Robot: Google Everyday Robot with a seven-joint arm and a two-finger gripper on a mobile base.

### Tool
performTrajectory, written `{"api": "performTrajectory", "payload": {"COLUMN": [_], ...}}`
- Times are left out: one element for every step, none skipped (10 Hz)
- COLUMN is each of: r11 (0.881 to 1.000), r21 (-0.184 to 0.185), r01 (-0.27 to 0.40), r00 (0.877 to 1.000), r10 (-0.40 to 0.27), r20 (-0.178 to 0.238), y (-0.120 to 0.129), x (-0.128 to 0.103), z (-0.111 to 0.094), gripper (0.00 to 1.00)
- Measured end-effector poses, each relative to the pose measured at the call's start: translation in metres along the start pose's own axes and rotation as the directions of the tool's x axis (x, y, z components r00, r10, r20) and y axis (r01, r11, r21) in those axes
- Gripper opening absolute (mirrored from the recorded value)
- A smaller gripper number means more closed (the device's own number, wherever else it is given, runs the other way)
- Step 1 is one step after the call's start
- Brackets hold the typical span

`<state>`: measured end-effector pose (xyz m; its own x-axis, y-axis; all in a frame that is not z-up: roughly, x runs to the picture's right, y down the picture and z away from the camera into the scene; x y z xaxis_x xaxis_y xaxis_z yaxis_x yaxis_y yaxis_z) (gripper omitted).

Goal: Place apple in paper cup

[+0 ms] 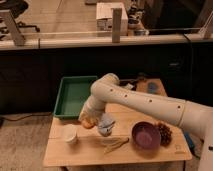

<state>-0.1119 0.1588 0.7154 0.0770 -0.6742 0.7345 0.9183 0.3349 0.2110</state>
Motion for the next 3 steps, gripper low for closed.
{"api": "performTrajectory", "payload": {"r11": [1.000,0.999,0.997], "r21": [-0.004,-0.009,-0.013], "r01": [0.020,0.051,0.080], "r00": [1.000,0.998,0.996], "r10": [-0.020,-0.050,-0.079], "r20": [0.012,0.029,0.045], "y": [-0.005,-0.018,-0.030], "x": [-0.004,-0.009,-0.015], "z": [0.002,0.007,0.012], "gripper": [0.00,0.00,0.00]}}
